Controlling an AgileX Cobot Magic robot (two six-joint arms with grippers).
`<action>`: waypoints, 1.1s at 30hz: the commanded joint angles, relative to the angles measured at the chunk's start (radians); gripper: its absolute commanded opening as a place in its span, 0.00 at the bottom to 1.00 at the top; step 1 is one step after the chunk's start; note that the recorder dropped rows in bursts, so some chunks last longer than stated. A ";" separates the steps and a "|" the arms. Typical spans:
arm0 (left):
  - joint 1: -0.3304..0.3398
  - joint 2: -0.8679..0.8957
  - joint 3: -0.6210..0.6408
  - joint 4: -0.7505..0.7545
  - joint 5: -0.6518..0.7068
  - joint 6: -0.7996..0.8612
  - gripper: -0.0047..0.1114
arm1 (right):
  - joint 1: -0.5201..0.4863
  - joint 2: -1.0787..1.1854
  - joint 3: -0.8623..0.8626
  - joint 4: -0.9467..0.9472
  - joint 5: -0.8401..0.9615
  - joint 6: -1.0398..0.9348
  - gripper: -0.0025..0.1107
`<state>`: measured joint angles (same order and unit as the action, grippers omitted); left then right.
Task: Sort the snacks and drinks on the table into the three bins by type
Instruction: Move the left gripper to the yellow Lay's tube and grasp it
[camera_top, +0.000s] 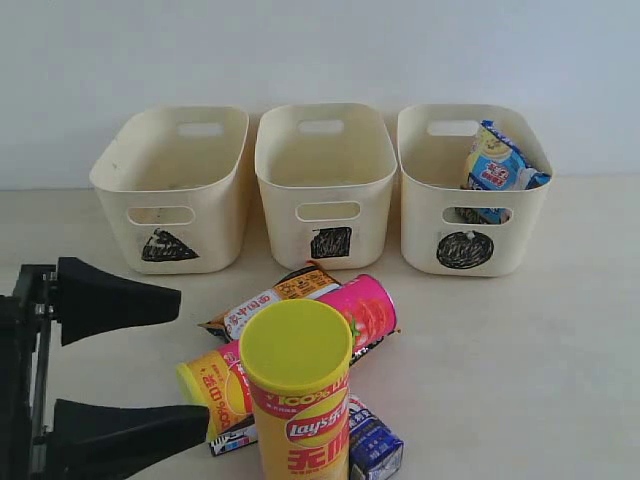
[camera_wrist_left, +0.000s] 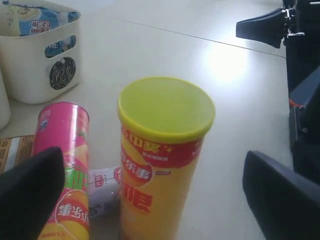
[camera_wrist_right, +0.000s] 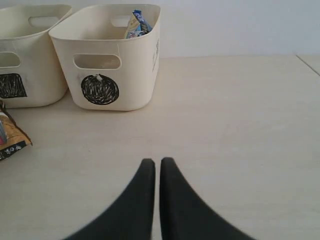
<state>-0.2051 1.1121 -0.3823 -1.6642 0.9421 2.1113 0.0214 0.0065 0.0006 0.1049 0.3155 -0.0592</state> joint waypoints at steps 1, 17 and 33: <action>-0.010 0.070 0.003 -0.060 0.015 0.022 0.81 | -0.003 -0.006 -0.001 -0.007 -0.012 0.001 0.02; -0.213 0.299 -0.069 -0.080 -0.102 0.022 0.81 | -0.003 -0.006 -0.001 -0.007 -0.012 0.001 0.02; -0.257 0.455 -0.208 -0.080 -0.081 0.022 0.78 | -0.003 -0.006 -0.001 -0.007 -0.027 0.001 0.02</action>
<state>-0.4549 1.5511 -0.5739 -1.7351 0.8303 2.1281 0.0214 0.0065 0.0006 0.1049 0.3032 -0.0592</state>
